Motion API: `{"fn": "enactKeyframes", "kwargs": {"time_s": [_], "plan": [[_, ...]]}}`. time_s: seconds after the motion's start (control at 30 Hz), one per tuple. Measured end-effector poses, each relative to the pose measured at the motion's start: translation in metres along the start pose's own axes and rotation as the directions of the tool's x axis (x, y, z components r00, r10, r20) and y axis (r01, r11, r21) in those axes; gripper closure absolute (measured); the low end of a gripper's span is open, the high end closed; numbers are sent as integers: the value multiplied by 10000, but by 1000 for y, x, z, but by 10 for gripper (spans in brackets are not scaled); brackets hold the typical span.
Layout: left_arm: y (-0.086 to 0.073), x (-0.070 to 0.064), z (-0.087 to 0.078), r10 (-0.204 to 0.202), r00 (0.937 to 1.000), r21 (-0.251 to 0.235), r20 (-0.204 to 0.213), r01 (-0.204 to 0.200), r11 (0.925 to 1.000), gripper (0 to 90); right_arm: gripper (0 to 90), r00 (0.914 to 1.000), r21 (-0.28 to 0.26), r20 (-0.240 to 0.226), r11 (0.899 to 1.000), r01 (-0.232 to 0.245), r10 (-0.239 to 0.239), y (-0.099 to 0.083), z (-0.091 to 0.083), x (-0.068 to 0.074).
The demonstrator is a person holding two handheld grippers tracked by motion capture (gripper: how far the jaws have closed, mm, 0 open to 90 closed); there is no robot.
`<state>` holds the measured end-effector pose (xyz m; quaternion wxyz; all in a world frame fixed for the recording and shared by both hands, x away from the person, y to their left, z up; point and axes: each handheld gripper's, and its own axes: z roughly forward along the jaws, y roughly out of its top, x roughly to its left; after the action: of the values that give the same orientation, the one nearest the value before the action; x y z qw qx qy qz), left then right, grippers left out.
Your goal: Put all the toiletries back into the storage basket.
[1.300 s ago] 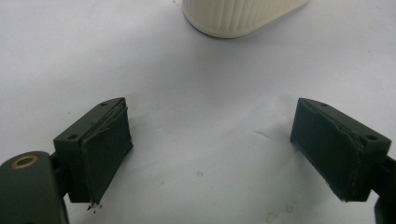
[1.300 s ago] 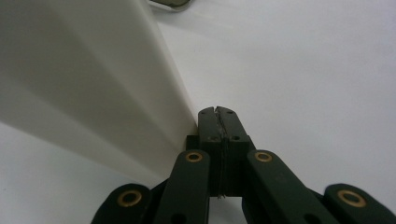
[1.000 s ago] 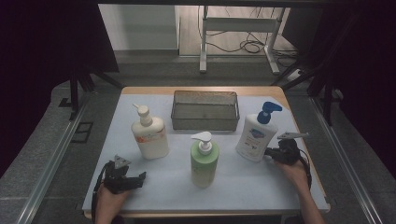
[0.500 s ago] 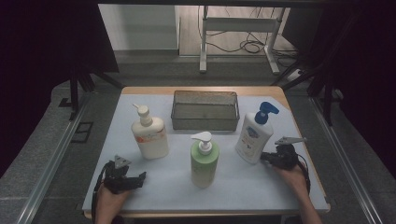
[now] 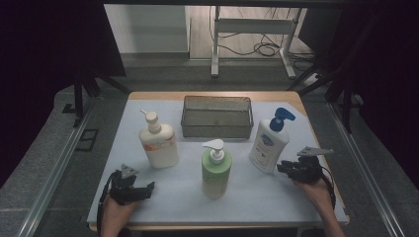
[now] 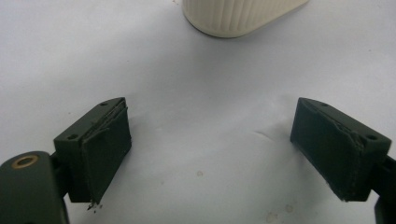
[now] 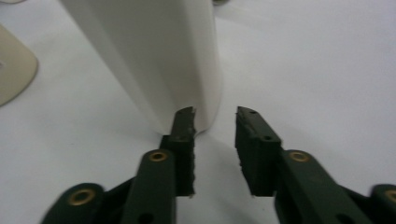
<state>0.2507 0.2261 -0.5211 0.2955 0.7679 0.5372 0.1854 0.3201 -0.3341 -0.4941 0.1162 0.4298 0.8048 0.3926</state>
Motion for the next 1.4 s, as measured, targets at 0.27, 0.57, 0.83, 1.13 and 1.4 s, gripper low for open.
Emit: {"fn": "enactKeyframes", "kwargs": {"time_s": [0.27,0.57,0.83,1.13,1.4], "plan": [[0,0,0,8,10000,7,14,-8,10000,119,432,9996,-167,-37,9995,267,-268,11,-15,17],[0,0,0,17,10000,3,21,-18,10000,119,175,9963,-599,185,9945,855,-845,27,-24,35],[0,0,0,15,10000,4,17,-15,10000,119,144,9944,-931,332,9903,1035,-1008,40,-30,41],[0,0,0,6,10000,-11,16,-6,10000,119,148,9931,-1084,438,9877,1128,-1086,52,-25,45],[-1,0,0,10,10000,-40,5,-10,10000,119,160,9925,-1441,569,9828,1157,-1085,67,-21,48]]}}
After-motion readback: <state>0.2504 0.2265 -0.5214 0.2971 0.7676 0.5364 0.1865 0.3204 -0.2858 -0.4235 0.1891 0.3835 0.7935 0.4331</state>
